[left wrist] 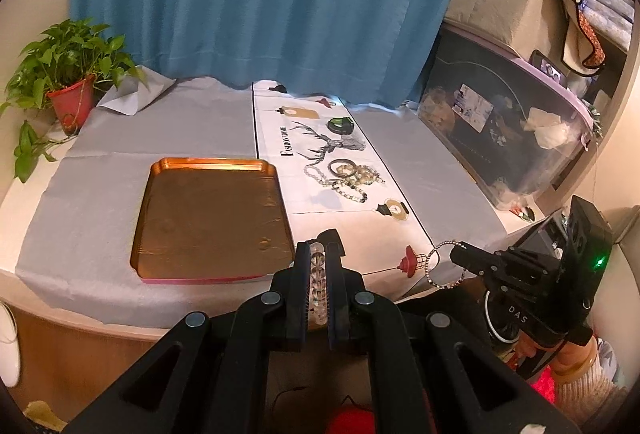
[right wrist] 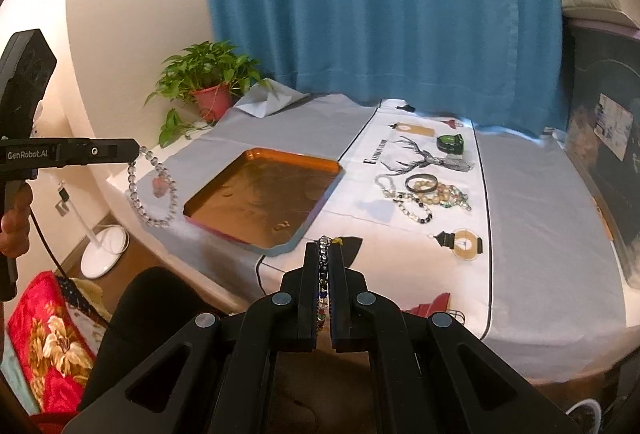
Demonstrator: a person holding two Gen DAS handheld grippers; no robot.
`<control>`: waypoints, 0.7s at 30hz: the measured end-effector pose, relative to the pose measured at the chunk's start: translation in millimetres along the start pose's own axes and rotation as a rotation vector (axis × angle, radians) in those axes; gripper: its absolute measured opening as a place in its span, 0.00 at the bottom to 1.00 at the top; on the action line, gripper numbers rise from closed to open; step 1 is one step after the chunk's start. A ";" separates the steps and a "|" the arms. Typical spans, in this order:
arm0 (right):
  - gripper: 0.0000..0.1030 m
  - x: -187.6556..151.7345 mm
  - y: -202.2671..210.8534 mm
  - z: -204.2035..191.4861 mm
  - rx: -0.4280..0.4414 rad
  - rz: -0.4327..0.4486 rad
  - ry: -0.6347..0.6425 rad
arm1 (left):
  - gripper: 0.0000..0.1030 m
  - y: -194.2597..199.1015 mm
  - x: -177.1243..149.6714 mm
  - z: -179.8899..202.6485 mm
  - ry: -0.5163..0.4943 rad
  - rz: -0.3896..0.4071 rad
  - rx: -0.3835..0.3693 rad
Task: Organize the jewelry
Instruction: 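Lift both held bracelets and carry them toward the copper tray, then lower both bracelets into the copper tray and open both tools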
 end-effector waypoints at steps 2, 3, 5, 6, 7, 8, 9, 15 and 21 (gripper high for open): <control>0.04 -0.3 -2.4 -2.6 0.004 -0.006 0.003 | 0.05 -1.0 -0.5 -3.5 0.005 -0.001 0.000; 0.04 0.3 -4.7 -4.3 0.006 -0.010 0.006 | 0.05 -2.4 -0.2 -5.8 0.007 -0.004 -0.001; 0.04 1.4 -10.4 -7.7 0.010 -0.019 0.013 | 0.05 -5.1 1.1 -10.0 0.017 -0.007 -0.001; 0.04 2.5 -13.9 -9.5 0.014 -0.023 0.014 | 0.05 -7.2 1.6 -13.6 0.023 -0.009 0.000; 0.04 3.7 -17.9 -11.4 0.018 -0.027 0.014 | 0.05 -8.9 1.8 -15.8 0.027 -0.009 0.000; 0.04 5.3 -23.1 -14.1 0.023 -0.032 0.016 | 0.05 -11.0 1.9 -19.3 0.033 -0.011 0.000; 0.04 6.8 -28.8 -16.7 0.027 -0.039 0.020 | 0.05 -13.2 2.1 -23.2 0.038 -0.013 0.001; 0.04 19.6 -65.4 -34.7 0.065 -0.057 0.032 | 0.05 -27.9 7.6 -46.5 0.044 -0.023 0.035; 0.04 37.5 -110.1 -51.4 0.126 -0.076 0.018 | 0.05 -48.9 14.5 -80.5 0.053 -0.043 0.100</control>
Point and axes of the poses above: each gripper's, at about its wrist camera, not at the fingertips, and y roughly against the way its jaws point, z to its right, x to its top, the point moved 6 cm from there along -y, roughly the way its jaws point, and after that the axes turned 1 degree about -y, right-handed, at the moved point
